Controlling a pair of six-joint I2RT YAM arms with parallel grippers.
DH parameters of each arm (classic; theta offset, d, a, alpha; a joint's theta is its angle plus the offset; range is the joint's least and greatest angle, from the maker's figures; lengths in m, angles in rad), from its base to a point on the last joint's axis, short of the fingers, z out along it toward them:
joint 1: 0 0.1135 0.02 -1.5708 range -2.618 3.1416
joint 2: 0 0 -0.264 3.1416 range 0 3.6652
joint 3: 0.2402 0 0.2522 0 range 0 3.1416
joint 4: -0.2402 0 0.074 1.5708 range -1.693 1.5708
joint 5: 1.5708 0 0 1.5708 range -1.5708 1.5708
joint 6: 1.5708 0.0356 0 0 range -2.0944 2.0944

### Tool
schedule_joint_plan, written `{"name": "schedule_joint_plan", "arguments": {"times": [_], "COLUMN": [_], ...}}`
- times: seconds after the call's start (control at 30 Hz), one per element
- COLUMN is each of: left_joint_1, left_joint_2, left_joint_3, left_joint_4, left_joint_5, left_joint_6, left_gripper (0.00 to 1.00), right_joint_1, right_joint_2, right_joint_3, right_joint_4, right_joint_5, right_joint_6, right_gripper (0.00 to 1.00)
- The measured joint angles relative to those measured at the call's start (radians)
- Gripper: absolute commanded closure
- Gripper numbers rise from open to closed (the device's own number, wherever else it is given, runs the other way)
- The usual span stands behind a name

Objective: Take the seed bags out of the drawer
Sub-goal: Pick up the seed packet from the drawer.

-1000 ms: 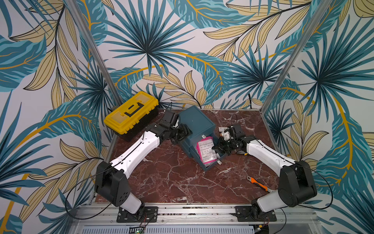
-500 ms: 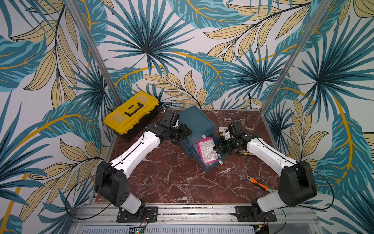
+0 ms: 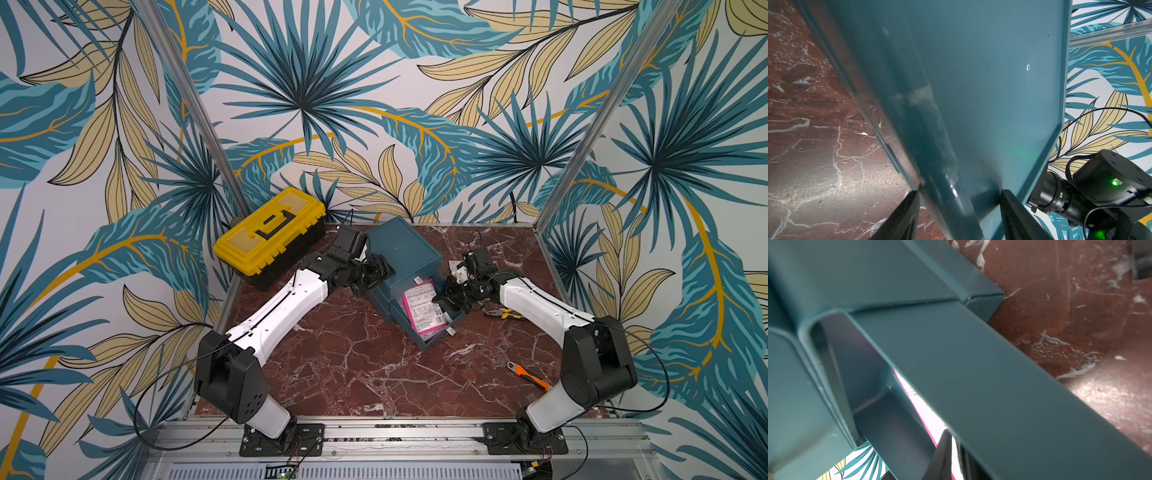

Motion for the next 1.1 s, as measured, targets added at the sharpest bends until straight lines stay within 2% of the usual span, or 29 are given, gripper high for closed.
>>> {"name": "schedule_joint_plan", "arguments": {"times": [0.2,0.57,0.9,1.1], "left_joint_1": [0.0,0.0,0.0,0.001], "left_joint_2": [0.0,0.0,-0.001,-0.004], "left_joint_3": [0.0,0.0,-0.016,-0.027], "left_joint_4": [0.0,0.007,0.031,0.05], "left_joint_5": [0.0,-0.012,-0.015,-0.01], "left_joint_6": [0.0,0.008,0.013,0.01], "left_gripper": [0.34,0.34,0.34,0.34], "right_joint_1": [0.0,0.0,-0.002,-0.012], "right_joint_2": [0.012,0.012,0.039,0.052], "right_joint_3": [0.001,0.029,0.085,0.126], "right_joint_4": [0.035,0.024,-0.004,-0.065], "right_joint_5": [-0.005,-0.013,-0.073,-0.095], "right_joint_6": [0.026,0.103,0.216,0.217], "right_gripper": [0.93,0.93,0.99,0.99]}}
